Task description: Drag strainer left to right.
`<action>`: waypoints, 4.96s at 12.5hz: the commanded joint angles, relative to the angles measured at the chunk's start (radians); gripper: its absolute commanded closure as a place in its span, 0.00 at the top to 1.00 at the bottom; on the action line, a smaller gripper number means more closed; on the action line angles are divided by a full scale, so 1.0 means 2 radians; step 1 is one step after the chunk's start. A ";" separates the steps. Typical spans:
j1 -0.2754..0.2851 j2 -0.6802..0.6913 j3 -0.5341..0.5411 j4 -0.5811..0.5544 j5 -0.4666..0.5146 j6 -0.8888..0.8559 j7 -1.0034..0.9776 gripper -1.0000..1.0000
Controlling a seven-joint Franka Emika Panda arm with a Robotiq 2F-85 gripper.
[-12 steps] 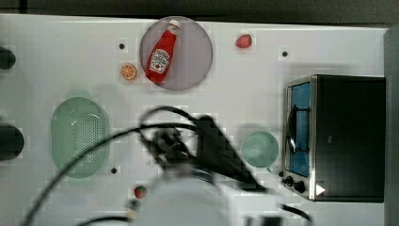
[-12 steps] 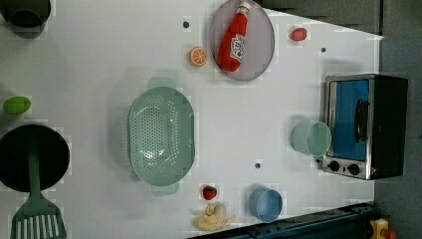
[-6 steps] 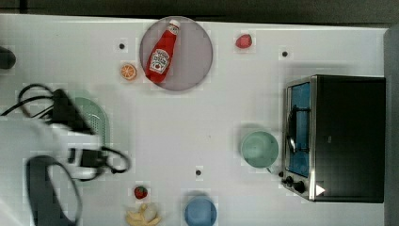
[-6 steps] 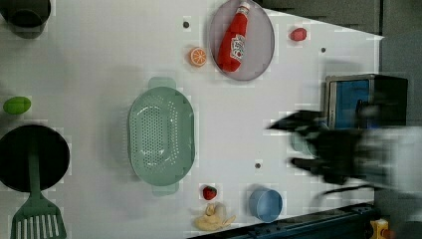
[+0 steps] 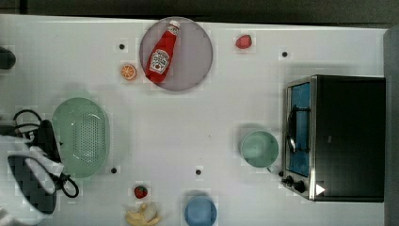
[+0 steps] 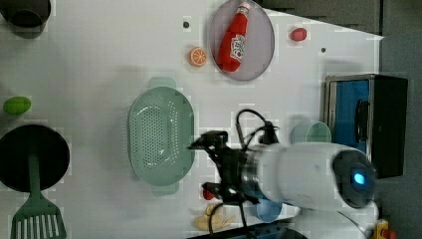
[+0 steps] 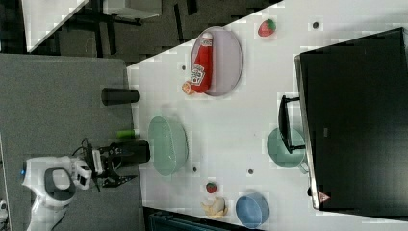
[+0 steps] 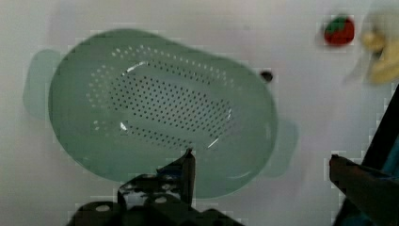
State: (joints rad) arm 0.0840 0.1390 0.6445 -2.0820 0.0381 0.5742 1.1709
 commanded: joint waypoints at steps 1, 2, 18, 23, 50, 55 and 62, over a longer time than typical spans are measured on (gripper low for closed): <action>-0.015 0.053 -0.020 -0.001 -0.039 0.043 0.114 1.00; -0.015 0.077 -0.021 -0.003 -0.054 0.059 0.123 1.00; 0.036 0.209 -0.133 -0.012 -0.112 0.206 0.124 1.00; 0.020 0.179 -0.141 -0.044 -0.112 0.206 0.118 1.00; -0.068 0.117 -0.295 -0.128 -0.112 0.225 -0.151 1.00; -0.069 0.117 -0.339 -0.128 -0.112 0.233 -0.182 1.00; -0.069 0.117 -0.383 -0.126 -0.111 0.237 -0.210 1.00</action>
State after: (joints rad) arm -0.0712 0.3926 -0.1195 -2.3594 -0.1951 1.0596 0.8213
